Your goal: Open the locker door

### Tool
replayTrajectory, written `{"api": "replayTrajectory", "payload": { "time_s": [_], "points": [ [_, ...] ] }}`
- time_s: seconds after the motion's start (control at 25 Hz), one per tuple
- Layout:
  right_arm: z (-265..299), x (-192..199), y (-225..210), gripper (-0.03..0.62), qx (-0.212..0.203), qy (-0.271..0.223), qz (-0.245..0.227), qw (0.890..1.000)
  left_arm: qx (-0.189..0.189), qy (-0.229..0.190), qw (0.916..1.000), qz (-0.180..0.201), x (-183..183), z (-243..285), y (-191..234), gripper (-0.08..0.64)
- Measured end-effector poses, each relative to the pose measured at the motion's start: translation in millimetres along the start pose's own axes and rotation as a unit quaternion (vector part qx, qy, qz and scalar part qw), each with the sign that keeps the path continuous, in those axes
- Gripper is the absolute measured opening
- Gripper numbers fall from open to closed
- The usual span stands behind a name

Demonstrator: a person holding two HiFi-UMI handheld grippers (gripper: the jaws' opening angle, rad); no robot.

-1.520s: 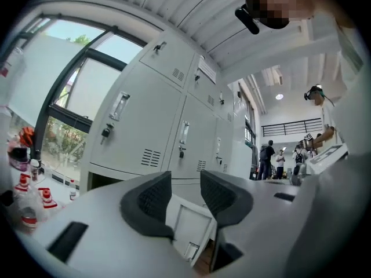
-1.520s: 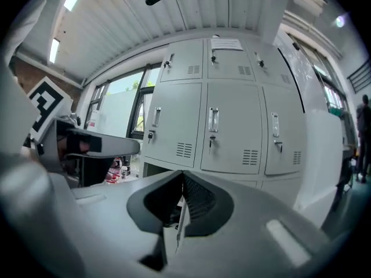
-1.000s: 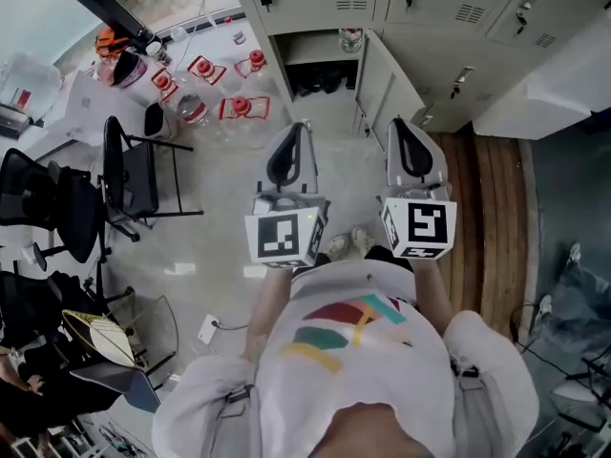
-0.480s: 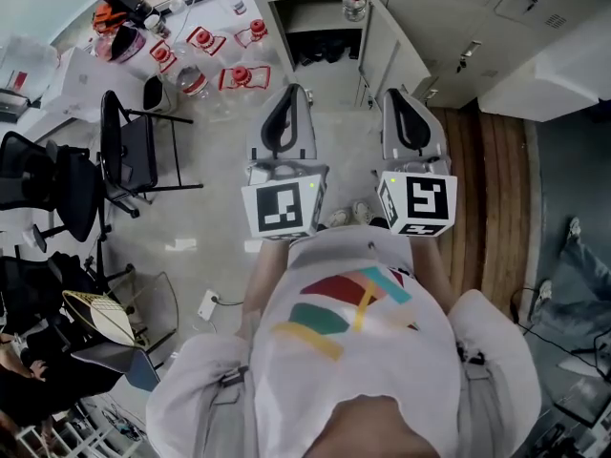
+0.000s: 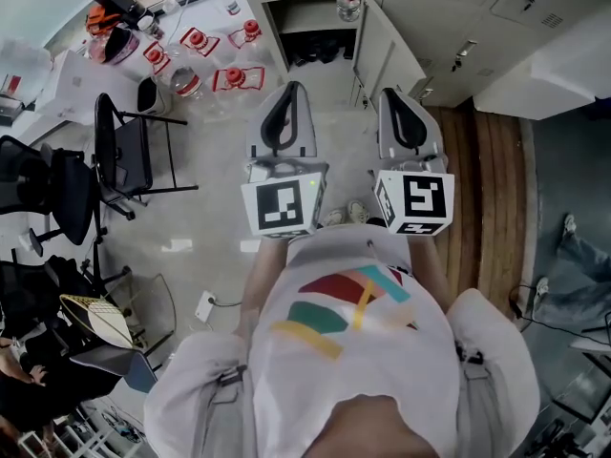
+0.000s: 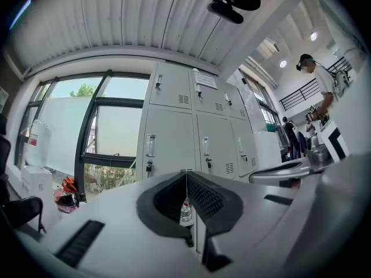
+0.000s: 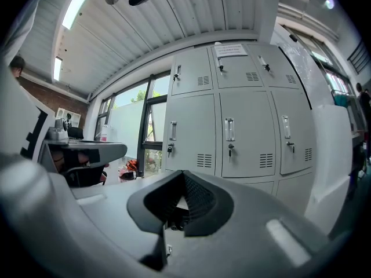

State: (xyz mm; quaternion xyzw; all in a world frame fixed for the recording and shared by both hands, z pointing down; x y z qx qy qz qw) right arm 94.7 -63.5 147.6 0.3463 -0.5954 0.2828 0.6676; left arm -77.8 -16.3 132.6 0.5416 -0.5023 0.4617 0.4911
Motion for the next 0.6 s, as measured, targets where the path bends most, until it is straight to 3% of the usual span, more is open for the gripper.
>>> {"api": "replayTrajectory", "payload": {
  "time_s": [0.6],
  "points": [
    [7, 3, -5, 0.003, -0.004, 0.011, -0.003, 1.0, 0.012, 0.016, 0.9998, -0.001, 7, 16, -4, 0.017]
  ]
}}
Point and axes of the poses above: the fingertips, and each gripper's own axes: z forward along the fingers, y to its left, x out of its underside, the point moved 8 cm from there along -z, backward along the fingers, and after that the axes turned 5 degrees about -z, right-handed, at the moved point
